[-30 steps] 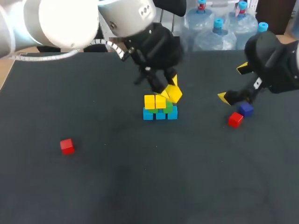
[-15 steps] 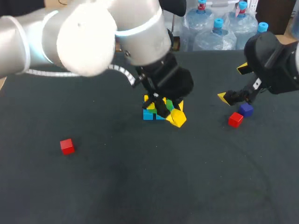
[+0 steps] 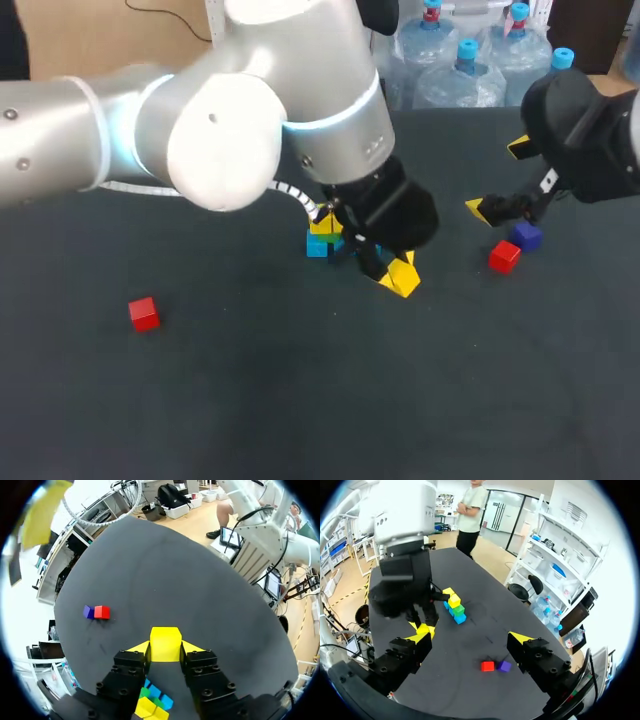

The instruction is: Place the blue cubes, place green cubes on the blue cubes, place the yellow cubes on the green cubes, then place the red cubes on the yellow cubes, and place purple cube on the red cubes.

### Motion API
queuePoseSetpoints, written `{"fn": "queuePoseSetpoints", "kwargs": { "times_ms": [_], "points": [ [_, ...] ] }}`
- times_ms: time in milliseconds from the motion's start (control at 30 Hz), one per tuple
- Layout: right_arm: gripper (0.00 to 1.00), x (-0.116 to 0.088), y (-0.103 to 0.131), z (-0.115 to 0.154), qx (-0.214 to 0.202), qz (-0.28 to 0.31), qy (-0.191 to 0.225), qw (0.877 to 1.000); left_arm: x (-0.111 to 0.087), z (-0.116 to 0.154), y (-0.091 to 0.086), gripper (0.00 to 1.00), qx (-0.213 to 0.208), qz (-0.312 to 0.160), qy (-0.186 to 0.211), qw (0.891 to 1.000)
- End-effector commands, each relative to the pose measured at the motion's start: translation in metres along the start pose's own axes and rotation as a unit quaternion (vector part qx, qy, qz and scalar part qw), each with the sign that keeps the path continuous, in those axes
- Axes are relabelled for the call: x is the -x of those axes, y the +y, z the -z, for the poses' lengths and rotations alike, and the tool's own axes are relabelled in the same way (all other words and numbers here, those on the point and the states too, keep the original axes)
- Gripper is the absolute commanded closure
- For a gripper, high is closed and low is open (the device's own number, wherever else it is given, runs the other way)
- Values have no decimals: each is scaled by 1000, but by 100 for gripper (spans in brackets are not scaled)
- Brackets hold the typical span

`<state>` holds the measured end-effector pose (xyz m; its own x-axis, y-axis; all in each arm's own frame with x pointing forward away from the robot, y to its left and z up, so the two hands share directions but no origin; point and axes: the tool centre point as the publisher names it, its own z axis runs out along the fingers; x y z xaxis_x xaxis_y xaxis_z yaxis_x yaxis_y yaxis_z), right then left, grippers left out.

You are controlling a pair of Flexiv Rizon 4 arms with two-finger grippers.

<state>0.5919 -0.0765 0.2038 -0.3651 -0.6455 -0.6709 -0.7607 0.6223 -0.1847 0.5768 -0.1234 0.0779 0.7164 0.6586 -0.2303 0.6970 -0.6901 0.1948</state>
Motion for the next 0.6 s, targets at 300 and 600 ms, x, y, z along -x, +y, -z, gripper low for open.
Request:
{"fn": "queuePoseSetpoints", "kwargs": {
  "times_ms": [300,600],
  "points": [
    [0,-3,3,-2,-33,-1,-6,999,9,-23,7,100,-8,-12,-1,1000],
    [0,-3,3,-2,-33,-1,-6,999,10,-26,7,100,-20,-17,5,1000]
  ]
}}
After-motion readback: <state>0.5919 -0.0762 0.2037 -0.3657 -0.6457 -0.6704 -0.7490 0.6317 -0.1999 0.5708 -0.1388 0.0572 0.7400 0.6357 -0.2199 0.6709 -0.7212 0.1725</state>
